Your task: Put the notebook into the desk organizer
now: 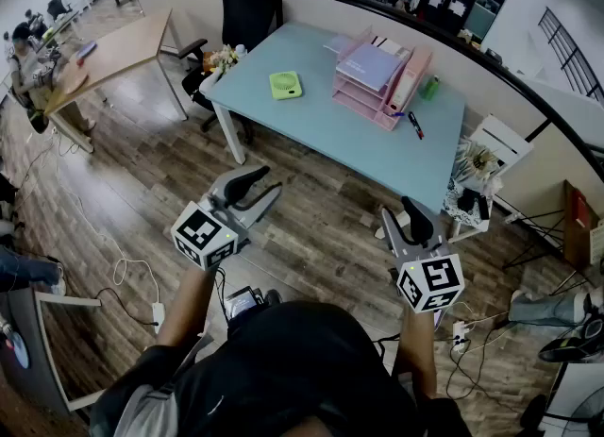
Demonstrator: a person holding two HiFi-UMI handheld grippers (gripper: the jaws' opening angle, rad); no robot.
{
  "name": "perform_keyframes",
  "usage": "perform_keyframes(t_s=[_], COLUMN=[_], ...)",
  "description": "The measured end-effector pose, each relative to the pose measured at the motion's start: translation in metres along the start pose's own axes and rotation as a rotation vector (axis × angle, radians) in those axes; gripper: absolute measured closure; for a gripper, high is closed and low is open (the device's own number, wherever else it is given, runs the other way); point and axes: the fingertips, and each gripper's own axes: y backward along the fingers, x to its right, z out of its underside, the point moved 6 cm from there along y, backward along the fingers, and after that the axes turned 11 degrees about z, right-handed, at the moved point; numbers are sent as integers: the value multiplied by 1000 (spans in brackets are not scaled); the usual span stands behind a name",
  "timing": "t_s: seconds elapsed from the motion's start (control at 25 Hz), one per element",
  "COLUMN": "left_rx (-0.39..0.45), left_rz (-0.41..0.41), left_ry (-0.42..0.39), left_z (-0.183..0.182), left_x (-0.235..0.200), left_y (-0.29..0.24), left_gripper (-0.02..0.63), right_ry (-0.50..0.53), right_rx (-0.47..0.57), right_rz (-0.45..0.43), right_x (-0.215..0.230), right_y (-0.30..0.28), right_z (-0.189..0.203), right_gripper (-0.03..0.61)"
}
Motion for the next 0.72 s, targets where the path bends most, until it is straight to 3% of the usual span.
perform_keyframes(t_s=[0.48,0.72], left_rx=[30,31], left_rz=[27,40], left_ry=[25,45], left_z=[7,16], left_x=[-12,-21], left_y=[13,22], left_gripper=[451,451], right_ry=[13,-31], right_rx=[-10,4], right_rz=[15,23], right_x=[-19,-30], right_y=[-7,-13], right_z=[-6,-7], right_gripper=[413,413])
